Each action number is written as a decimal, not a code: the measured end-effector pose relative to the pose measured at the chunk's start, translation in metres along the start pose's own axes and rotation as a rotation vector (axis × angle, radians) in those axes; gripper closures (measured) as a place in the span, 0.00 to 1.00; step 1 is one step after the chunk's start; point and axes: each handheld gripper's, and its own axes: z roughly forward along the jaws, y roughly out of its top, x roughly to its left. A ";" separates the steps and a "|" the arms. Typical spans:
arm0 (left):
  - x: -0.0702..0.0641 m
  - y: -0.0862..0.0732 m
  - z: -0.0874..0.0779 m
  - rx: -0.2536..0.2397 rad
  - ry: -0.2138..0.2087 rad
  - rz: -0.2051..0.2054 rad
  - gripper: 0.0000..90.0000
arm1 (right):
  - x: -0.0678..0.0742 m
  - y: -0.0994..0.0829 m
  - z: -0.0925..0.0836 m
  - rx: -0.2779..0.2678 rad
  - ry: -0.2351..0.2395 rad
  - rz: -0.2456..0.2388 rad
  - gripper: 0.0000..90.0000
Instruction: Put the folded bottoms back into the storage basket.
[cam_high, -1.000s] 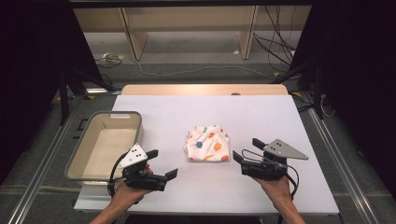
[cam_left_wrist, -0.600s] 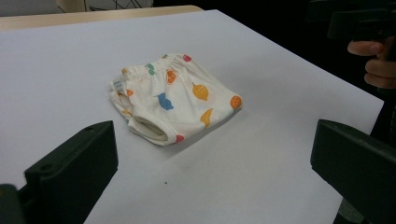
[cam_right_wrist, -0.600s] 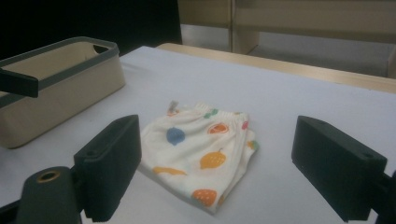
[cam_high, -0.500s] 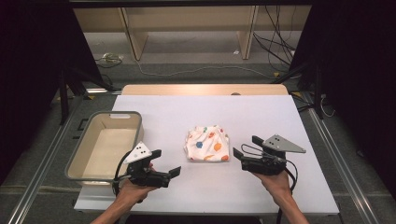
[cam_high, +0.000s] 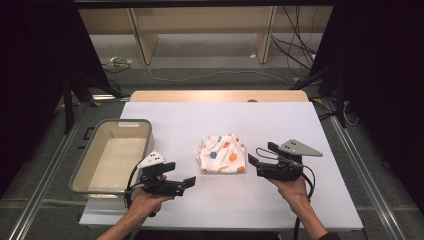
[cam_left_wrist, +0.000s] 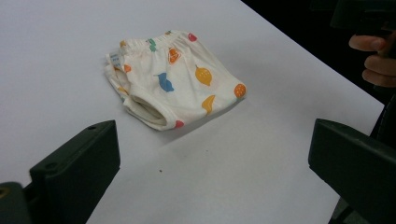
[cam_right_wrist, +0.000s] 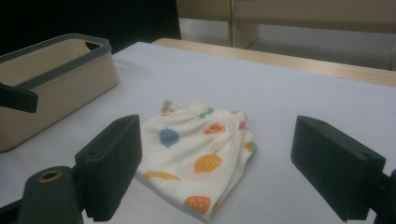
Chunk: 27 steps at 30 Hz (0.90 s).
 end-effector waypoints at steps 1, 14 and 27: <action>0.001 0.000 0.002 0.008 0.000 -0.008 0.02 | -0.001 0.000 0.001 0.000 0.003 0.007 0.19; 0.009 0.002 0.018 0.066 -0.012 -0.138 0.04 | -0.015 0.003 0.013 0.032 0.013 0.053 0.19; 0.014 0.004 0.034 0.117 0.016 -0.214 0.06 | -0.022 0.005 0.030 0.088 0.039 0.059 0.20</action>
